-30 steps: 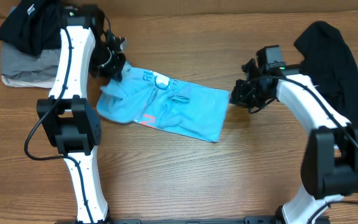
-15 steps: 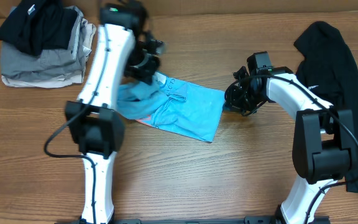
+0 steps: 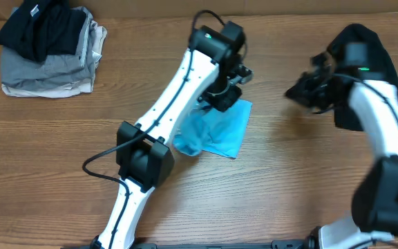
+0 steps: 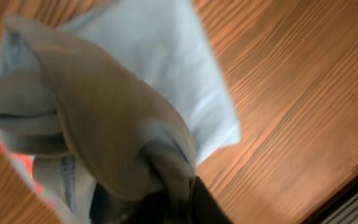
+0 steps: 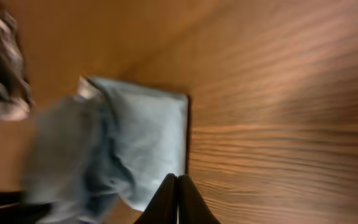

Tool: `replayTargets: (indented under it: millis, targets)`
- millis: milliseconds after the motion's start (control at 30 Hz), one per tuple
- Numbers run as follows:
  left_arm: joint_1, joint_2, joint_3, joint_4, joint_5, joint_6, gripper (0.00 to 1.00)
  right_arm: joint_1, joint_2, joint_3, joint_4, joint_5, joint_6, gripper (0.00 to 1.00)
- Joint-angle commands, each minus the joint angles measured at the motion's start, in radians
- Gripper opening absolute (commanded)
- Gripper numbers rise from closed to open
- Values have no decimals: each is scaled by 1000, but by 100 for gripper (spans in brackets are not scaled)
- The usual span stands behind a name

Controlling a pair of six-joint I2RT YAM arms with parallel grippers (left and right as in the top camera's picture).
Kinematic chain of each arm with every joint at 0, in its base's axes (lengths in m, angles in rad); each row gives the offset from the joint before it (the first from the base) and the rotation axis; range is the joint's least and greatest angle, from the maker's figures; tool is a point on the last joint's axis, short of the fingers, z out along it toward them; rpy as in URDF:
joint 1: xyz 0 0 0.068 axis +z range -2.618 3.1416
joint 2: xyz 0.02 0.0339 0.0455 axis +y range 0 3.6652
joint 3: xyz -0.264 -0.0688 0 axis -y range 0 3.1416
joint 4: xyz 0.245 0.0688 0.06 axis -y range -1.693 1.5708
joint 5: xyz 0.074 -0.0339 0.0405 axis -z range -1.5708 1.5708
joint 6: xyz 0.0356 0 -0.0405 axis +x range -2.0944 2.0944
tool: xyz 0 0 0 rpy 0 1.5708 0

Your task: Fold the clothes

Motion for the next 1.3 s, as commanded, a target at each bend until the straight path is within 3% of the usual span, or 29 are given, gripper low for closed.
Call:
replayTargets:
  millis: [0, 33, 67, 167, 433, 600, 800, 967, 1267]
  targets:
    - [-33, -5, -22, 37, 21, -20, 47, -45, -85, 39, -27, -19, -39, 10]
    - [-40, -5, -29, 50, 21, -20, 77, -58, -98, 40, -35, -19, -42, 15]
    - [-46, -5, -34, 63, 21, -20, 100, -71, -109, 40, -44, -20, -46, 20]
    - [-51, -5, -42, 100, 20, -20, 100, -95, -125, 40, -73, -19, -71, 29]
    - [36, -12, 108, 74, -30, -80, 100, -64, -125, 35, -116, -18, -97, 30]
    - [200, -12, 288, 34, -19, -212, 100, 58, -114, 17, -70, 18, -96, 33]
    - [351, -11, 309, 36, 77, -213, 100, 246, -27, 16, 33, 172, -89, 49]
    - [401, -11, 304, 35, 69, -182, 100, 349, 100, 16, 114, 275, -89, 50]
    - [401, -11, 304, 40, 61, -164, 100, 415, 275, 16, 227, 285, -89, 46]
